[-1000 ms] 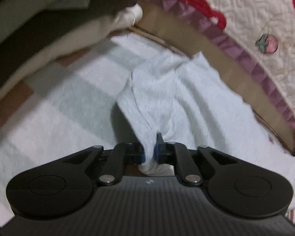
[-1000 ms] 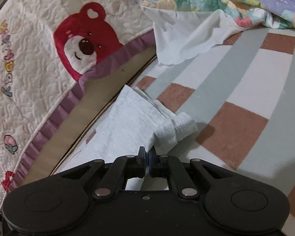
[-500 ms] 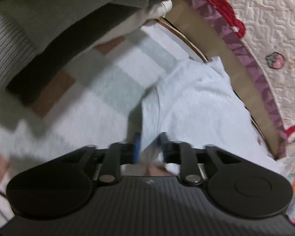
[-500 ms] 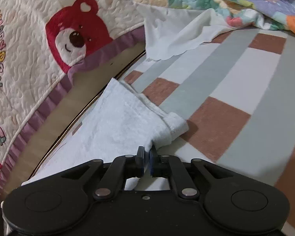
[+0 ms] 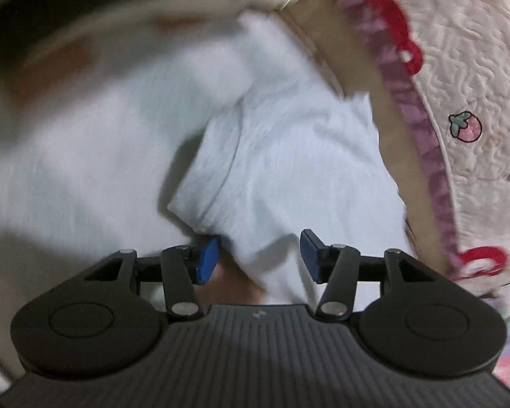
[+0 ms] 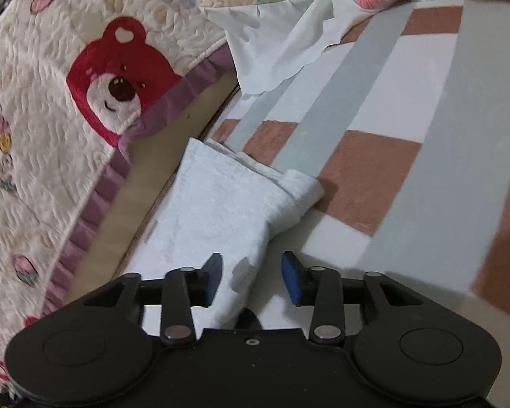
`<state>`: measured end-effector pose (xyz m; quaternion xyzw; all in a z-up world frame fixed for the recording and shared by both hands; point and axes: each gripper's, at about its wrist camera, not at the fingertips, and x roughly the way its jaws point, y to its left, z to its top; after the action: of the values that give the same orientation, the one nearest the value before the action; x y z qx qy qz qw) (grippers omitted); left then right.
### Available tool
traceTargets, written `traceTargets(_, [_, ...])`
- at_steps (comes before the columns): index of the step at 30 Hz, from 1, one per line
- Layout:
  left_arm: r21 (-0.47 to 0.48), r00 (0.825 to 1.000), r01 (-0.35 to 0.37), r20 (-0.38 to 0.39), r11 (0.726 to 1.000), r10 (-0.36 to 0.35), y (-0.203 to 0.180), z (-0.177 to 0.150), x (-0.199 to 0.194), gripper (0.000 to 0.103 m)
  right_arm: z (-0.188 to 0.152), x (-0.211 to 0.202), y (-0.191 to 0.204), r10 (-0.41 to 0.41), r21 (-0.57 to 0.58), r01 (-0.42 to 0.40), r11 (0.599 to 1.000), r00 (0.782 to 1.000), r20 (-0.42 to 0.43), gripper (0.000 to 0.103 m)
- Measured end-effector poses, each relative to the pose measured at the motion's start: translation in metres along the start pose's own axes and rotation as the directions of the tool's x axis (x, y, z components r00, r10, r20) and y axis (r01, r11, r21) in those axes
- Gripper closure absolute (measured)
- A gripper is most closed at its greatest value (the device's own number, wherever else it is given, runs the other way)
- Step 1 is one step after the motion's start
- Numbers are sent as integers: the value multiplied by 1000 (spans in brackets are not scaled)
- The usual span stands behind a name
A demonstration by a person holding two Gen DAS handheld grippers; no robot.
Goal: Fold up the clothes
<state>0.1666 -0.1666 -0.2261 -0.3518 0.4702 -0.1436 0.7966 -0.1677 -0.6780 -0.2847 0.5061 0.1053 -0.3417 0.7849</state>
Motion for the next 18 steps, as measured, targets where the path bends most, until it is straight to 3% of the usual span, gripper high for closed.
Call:
traceTargets(1, [19, 999, -7, 41, 1000, 6, -3, 0, 2, 52, 3, 5, 3, 11, -5, -10, 1000, 1000, 11, 47])
traceTargets(2, [10, 998, -6, 64, 1000, 5, -4, -1, 5, 59, 7, 13, 6, 16, -22, -16, 1000, 1000, 23, 46])
traceTargets(3, [11, 997, -12, 81, 1000, 11, -6, 0, 7, 91, 11, 21, 9, 12, -45, -10, 999, 1000, 29, 47])
traceTargets(4, [34, 996, -36, 86, 999, 33, -10, 3, 9, 100, 16, 29, 14, -11, -76, 13, 997, 1000, 27, 74])
traceTargets(5, [62, 994, -50, 97, 997, 44, -14, 7, 7, 100, 22, 36, 20, -51, -109, 51, 993, 999, 10, 97])
traceTargets(6, [98, 992, -44, 122, 994, 32, -20, 12, 0, 101, 31, 37, 26, -59, -128, 59, 990, 998, 2, 97])
traceTargets(9, [281, 980, -44, 199, 959, -13, -49, 23, -31, 101, 61, 9, 47, 89, -156, -80, 984, 995, 52, 99])
traceTargets(12, [369, 972, -8, 221, 929, -79, -66, 37, -71, 101, 76, -24, 69, 123, -235, -113, 965, 992, 27, 99])
traceTargets(14, [402, 968, 18, 221, 916, -116, -73, 46, -96, 101, 85, -47, 71, 136, -204, -134, 970, 991, -8, 99])
traceTargets(18, [521, 967, -2, 219, 854, -131, -84, 49, -130, 101, 93, -92, 66, 179, -121, -186, 975, 982, -63, 99])
